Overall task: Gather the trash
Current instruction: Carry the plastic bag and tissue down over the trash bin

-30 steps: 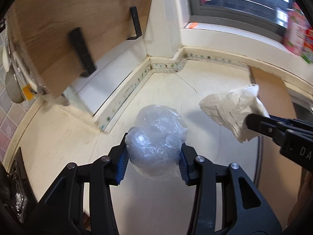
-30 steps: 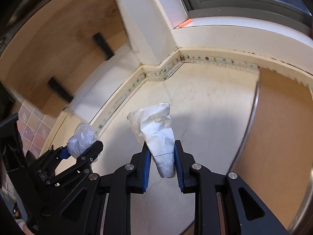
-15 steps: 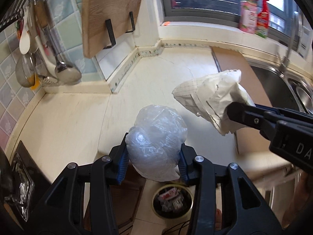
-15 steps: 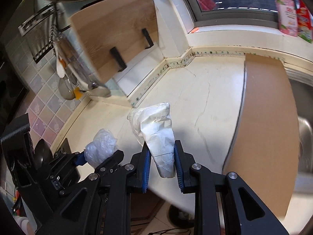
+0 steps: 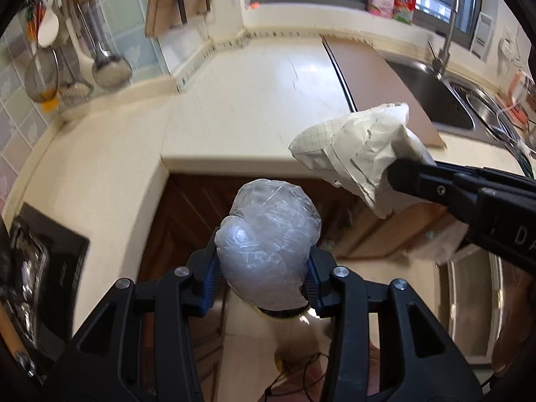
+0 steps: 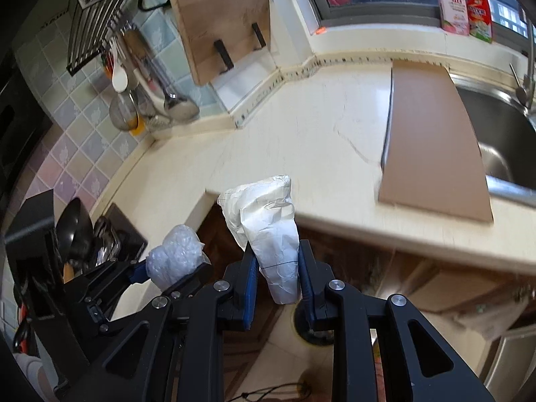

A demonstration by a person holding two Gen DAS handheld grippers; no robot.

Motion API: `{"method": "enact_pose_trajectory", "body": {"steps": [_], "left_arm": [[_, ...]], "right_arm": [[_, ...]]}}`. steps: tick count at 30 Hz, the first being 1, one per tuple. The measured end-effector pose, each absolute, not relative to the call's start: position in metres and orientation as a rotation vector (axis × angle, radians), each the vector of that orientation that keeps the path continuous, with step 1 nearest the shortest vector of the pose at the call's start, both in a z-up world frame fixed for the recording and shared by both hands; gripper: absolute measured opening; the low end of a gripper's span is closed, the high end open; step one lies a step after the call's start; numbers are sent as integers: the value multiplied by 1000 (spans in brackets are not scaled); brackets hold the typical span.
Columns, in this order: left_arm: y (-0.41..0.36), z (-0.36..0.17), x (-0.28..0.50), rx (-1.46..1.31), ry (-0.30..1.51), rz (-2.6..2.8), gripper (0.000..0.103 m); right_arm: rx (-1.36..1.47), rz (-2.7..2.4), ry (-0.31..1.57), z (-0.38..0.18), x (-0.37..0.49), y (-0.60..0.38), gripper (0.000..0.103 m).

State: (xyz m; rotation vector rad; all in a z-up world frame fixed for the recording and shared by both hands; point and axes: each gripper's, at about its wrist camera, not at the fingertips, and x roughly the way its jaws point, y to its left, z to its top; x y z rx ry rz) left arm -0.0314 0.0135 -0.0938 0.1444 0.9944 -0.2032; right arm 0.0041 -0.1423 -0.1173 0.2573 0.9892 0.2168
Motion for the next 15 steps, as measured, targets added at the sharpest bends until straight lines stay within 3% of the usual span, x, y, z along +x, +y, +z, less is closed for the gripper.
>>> {"method": "enact_pose_trajectory", "body": {"steps": [7,15], "left_arm": [[15,-140,-48,133,1092,-207,39],[3,-232,-41,116,1191,-188,39]], "right_arm": [[288,182,1101,-165,-28,-147,22],[314,125,1209,-259,-42,-170,22]]}}
